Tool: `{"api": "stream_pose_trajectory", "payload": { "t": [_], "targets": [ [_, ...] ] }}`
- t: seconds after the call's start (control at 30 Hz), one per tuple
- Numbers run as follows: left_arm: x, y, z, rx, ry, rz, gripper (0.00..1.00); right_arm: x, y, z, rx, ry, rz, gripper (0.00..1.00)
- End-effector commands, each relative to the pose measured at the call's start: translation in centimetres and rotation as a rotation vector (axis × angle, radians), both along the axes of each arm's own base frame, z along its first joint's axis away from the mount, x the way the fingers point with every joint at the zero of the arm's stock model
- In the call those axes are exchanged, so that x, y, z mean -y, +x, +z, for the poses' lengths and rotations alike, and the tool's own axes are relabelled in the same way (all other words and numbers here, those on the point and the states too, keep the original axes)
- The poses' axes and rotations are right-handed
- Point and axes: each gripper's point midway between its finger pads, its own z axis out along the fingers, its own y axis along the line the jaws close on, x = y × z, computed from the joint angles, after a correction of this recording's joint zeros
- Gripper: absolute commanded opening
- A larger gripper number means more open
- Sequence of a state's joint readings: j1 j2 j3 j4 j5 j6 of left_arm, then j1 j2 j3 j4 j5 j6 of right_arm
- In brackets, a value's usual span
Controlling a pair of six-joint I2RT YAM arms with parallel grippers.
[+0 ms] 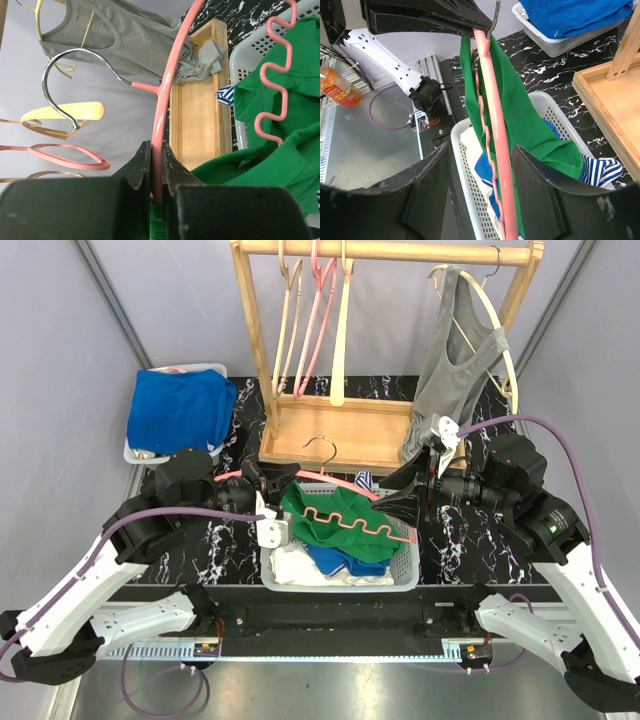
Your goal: Remove the tank top from the hanger
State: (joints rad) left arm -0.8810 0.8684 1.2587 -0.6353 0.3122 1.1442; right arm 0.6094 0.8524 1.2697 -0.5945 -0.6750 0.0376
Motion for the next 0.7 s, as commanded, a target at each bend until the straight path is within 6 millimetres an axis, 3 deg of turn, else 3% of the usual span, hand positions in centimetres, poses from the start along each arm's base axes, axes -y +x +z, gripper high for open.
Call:
{"api": "stream_pose_trajectory", "payload": {
  "t": [0.0, 0.23, 0.4, 0.5, 0.53, 0.67],
  "targets": [
    [0.2, -0.5, 3.9, 0.086, -0.107, -0.026, 0.0, 0.0, 0.9, 1.3, 0.061, 0.023, -0.028, 0.61],
    [0.3, -0.4, 5.7, 0.119, -0.125, -0.029, 0.0, -0.9, 0.5, -0.4, -0.013, 0.012, 0.034, 0.59],
    [0.8, -0.2, 5.8, 0.127, -0.115, -0.037, 0.0, -1.5, 0.2, -1.1, -0.06, 0.006, 0.076, 0.53],
    [0.8, -0.3, 6.3, 0.131, -0.122, -0.037, 0.0, -1.5, 0.3, -1.4, -0.066, 0.001, 0.075, 0.42],
    [0.8, -0.2, 6.3, 0.129, -0.123, -0.033, 0.0, -1.5, 0.4, -1.4, -0.064, -0.001, 0.069, 0.31],
    [0.5, -0.1, 5.8, 0.127, -0.116, -0.018, 0.0, -1.3, 0.4, -1.3, -0.055, -0.004, 0.055, 0.08]
  ]
}}
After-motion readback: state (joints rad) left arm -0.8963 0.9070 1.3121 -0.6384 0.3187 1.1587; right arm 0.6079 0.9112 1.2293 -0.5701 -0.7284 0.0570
